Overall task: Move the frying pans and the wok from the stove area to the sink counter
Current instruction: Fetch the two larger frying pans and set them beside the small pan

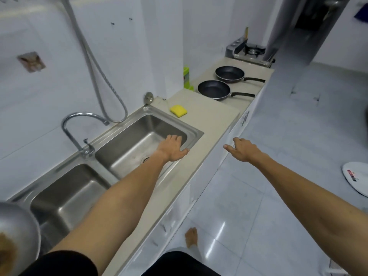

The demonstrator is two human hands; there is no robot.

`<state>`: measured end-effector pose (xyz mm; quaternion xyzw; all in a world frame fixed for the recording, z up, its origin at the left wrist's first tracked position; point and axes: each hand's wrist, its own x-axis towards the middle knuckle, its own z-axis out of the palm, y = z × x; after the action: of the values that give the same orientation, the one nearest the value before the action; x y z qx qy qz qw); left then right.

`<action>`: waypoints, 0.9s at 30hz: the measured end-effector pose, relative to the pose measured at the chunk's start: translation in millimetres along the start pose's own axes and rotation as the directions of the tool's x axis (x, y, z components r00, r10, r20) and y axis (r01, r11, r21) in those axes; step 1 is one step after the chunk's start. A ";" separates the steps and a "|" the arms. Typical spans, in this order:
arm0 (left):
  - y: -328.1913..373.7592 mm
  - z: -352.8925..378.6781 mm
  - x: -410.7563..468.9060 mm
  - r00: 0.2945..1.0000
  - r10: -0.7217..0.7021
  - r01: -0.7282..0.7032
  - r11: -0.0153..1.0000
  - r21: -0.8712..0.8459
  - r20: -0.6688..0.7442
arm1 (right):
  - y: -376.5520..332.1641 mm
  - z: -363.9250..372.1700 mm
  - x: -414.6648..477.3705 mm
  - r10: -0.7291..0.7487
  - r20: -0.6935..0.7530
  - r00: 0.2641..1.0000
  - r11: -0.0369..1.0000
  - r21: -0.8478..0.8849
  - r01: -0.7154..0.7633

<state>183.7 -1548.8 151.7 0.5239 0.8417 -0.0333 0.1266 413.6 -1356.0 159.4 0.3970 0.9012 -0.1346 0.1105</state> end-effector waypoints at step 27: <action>181.6 -56.8 466.5 0.995 0.009 -0.010 1.000 0.011 0.104 | 297.8 -129.0 384.5 0.068 0.098 0.993 0.996 -0.064 -0.062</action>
<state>139.8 -1049.1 104.8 0.5263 0.8312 -0.0648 0.1672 369.7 -856.6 116.8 0.4152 0.8849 -0.1229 0.1718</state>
